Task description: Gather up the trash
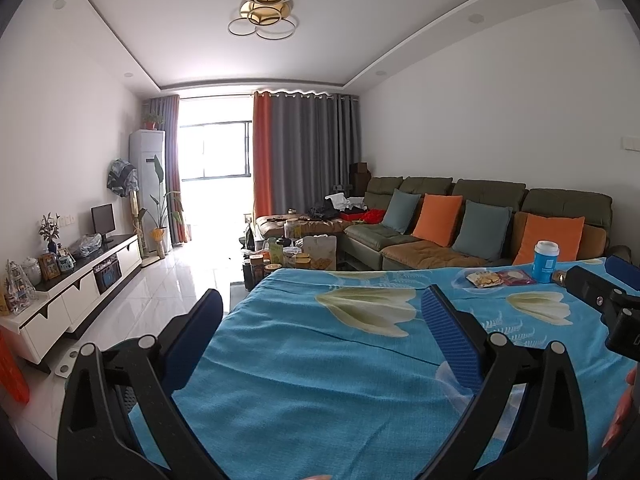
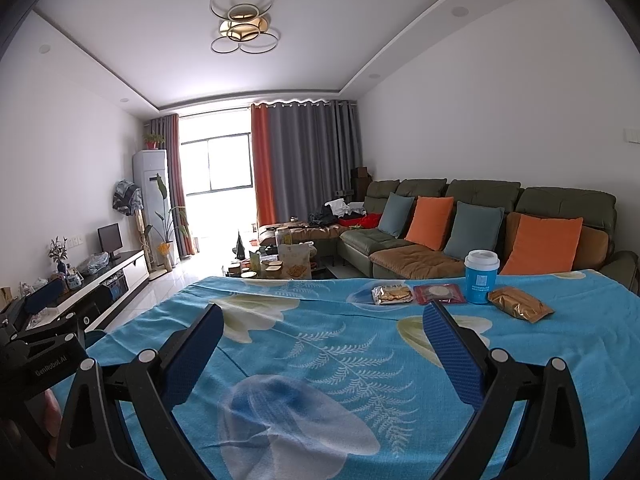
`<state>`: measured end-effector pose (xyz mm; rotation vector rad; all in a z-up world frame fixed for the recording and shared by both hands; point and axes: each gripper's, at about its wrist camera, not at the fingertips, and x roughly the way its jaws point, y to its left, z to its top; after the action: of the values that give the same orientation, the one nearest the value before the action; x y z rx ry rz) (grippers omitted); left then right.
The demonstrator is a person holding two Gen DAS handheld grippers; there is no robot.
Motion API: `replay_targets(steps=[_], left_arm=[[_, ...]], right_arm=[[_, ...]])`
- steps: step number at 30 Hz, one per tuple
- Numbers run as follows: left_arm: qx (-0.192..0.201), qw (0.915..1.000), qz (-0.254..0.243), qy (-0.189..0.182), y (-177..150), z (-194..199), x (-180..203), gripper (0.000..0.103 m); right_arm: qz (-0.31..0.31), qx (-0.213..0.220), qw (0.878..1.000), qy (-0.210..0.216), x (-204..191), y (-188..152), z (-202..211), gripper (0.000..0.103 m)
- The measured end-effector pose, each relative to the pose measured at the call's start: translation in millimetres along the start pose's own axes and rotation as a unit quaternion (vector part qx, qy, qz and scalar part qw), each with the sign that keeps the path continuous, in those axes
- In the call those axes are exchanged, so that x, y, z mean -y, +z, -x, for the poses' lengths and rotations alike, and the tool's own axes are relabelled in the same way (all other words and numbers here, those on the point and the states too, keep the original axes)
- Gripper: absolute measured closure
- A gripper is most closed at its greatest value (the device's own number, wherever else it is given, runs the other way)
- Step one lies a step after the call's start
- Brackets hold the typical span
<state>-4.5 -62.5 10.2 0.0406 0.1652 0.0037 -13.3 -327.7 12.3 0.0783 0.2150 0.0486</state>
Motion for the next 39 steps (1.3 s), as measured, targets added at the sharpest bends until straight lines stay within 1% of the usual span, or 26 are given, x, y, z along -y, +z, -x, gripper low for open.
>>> replay_targets(steps=[25, 34, 36, 38, 39], left_arm=[[-0.007, 1.0, -0.001, -0.001, -7.1, -0.6, -1.0, 0.006], [-0.009, 0.9999, -0.007, -0.011, -9.8, 1.1, -3.7, 0.006], [-0.014, 0.9998, -0.009, -0.013, -7.4, -0.9, -2.5, 0.006], [-0.03, 0.9992, -0.013, -0.022, -7.0, -4.8, -1.9, 0.006], [-0.045, 0.9986, -0.015, -0.022, -7.3, -9.2, -1.9, 0.006]], right_arm=[[-0.002, -0.002, 1.0, -0.002, 1.7, -3.1, 1.7, 0.007], [-0.003, -0.004, 1.0, -0.001, 2.8, -2.3, -0.1, 0.007], [-0.003, -0.006, 1.0, -0.001, 2.8, -2.3, -1.4, 0.007], [-0.001, -0.009, 1.0, -0.002, 3.7, -2.0, -2.3, 0.007], [-0.001, -0.012, 1.0, -0.002, 4.9, -1.9, -2.0, 0.007]])
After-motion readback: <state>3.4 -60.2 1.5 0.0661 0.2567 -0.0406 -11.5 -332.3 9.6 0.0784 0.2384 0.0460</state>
